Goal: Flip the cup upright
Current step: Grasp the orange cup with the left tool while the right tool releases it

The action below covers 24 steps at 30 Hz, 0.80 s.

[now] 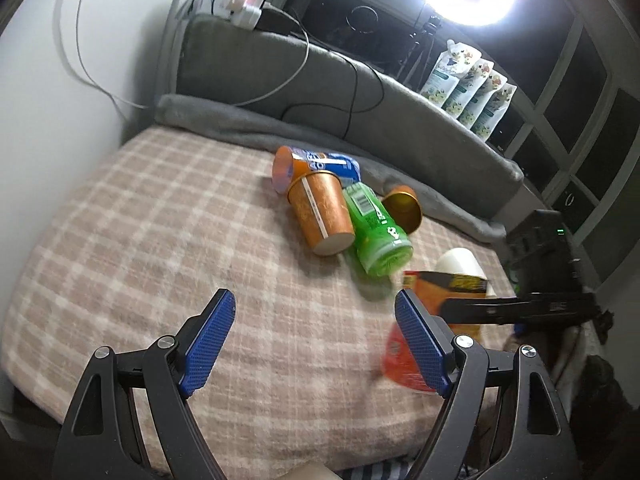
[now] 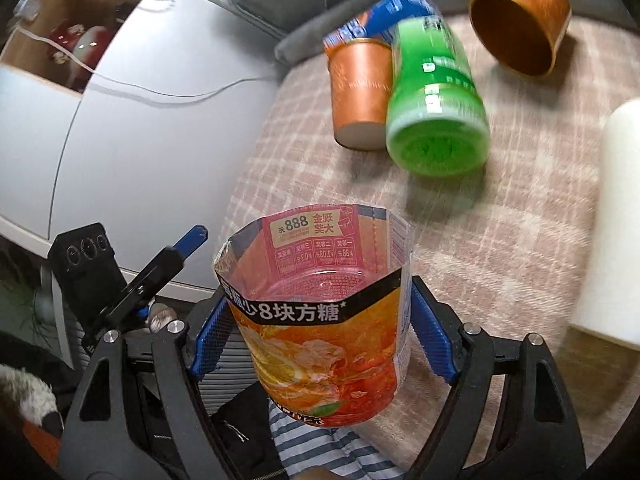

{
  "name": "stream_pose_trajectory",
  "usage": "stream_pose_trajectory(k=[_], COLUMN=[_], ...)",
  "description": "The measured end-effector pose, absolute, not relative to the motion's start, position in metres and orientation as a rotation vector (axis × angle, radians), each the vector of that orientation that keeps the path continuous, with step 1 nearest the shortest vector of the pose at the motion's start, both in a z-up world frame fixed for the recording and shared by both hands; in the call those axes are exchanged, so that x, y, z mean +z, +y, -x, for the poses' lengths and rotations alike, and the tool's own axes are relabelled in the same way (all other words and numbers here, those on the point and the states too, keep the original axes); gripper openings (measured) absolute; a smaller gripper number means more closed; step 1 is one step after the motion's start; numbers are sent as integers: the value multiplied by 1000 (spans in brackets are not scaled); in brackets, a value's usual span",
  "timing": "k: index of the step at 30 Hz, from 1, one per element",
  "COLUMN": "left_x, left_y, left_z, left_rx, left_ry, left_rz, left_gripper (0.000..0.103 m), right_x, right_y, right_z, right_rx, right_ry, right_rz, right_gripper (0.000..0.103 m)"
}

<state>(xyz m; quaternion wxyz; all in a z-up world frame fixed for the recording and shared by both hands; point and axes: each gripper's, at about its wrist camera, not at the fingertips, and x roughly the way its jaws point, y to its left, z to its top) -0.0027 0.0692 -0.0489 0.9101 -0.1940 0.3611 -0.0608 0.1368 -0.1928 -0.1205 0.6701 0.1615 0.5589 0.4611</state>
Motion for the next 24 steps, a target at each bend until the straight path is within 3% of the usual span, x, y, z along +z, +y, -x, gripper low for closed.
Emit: stream_pose_trajectory(k=[10,24], left_x=[-52,-66], left_y=[66,53], left_z=[-7,-61], left_rx=[-190,-407], left_ry=[786,956], left_rz=[418,558], left_gripper=[82,82], right_x=[-122,-79], right_y=[-178,-248], right_z=[-146,-100], right_rx=[989,792], right_ry=[1229,954], right_rz=[-287,-259], right_gripper=[96,96])
